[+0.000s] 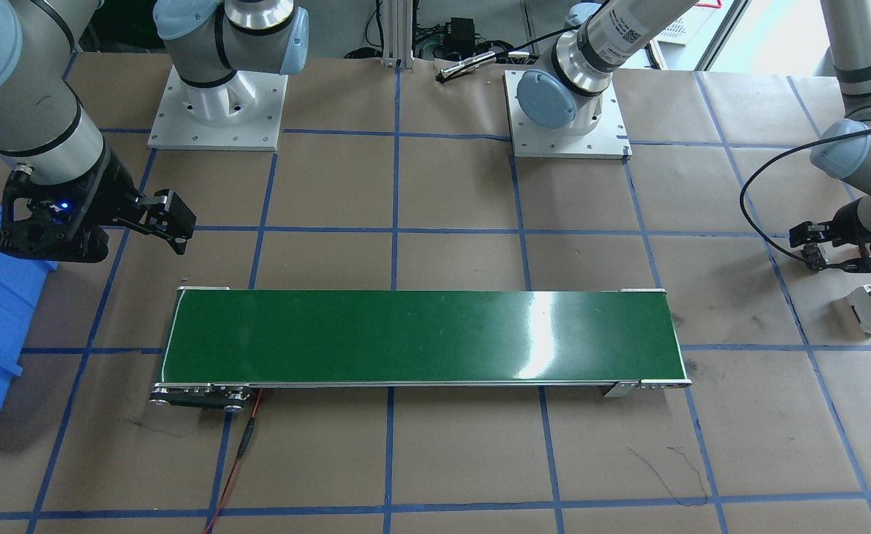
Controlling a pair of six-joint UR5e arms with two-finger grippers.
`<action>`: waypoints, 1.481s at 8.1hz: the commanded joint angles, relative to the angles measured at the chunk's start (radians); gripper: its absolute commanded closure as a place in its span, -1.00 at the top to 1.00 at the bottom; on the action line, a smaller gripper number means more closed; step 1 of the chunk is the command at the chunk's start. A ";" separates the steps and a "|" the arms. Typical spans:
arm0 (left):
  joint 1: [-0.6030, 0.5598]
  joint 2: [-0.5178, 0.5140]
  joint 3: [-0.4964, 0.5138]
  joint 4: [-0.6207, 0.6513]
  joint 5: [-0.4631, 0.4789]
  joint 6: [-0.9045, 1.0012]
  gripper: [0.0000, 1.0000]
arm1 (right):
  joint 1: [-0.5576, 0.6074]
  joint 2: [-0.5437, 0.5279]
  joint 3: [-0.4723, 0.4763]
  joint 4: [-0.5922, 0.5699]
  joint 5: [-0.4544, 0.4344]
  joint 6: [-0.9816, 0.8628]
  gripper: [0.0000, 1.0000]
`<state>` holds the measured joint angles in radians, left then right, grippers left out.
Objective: Move capacitor from left to right
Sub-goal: 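Close the left gripper on the brown capacitor and lift it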
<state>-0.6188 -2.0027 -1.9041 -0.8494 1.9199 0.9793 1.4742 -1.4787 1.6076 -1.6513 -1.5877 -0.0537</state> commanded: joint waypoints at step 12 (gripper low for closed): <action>0.004 -0.010 -0.003 0.101 -0.139 0.005 0.49 | 0.000 0.000 0.000 0.001 0.000 0.002 1.00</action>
<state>-0.6159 -2.0113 -1.9060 -0.7482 1.7658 0.9840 1.4741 -1.4787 1.6076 -1.6505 -1.5877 -0.0525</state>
